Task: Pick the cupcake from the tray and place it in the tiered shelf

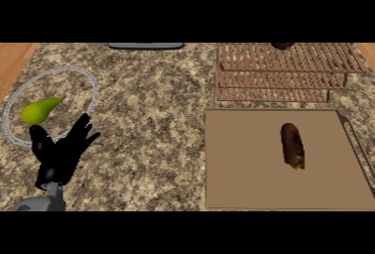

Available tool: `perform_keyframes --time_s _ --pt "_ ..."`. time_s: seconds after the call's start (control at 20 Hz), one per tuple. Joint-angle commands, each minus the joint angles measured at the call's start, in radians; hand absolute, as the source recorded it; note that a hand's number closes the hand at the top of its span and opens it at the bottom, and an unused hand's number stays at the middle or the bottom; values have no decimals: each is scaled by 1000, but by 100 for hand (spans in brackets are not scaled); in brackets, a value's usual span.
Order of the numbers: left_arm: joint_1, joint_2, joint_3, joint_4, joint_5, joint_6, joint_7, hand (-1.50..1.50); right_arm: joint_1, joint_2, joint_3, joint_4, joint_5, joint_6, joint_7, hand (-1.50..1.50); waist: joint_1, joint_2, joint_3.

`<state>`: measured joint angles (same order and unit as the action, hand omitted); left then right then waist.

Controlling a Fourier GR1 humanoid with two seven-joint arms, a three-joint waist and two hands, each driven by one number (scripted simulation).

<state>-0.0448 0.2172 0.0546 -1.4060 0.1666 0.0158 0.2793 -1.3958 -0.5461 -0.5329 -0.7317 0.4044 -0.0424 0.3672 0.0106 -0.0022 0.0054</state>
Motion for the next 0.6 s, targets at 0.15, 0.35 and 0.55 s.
perform_keyframes --time_s 0.15,0.35,0.55 --pt "3 5 8 47 -4 -10 10 0 21 -175 -70 45 10 -91 17 -150 -3 8 -6" --pt "-2 -33 -23 27 -24 21 46 0 58 -240 -130 62 -23 -135 -3 -150 -3 8 -5" --pt "50 -40 -40 -29 -31 19 48 0 151 -328 -213 87 -121 -23 -43 -150 -5 4 -3"
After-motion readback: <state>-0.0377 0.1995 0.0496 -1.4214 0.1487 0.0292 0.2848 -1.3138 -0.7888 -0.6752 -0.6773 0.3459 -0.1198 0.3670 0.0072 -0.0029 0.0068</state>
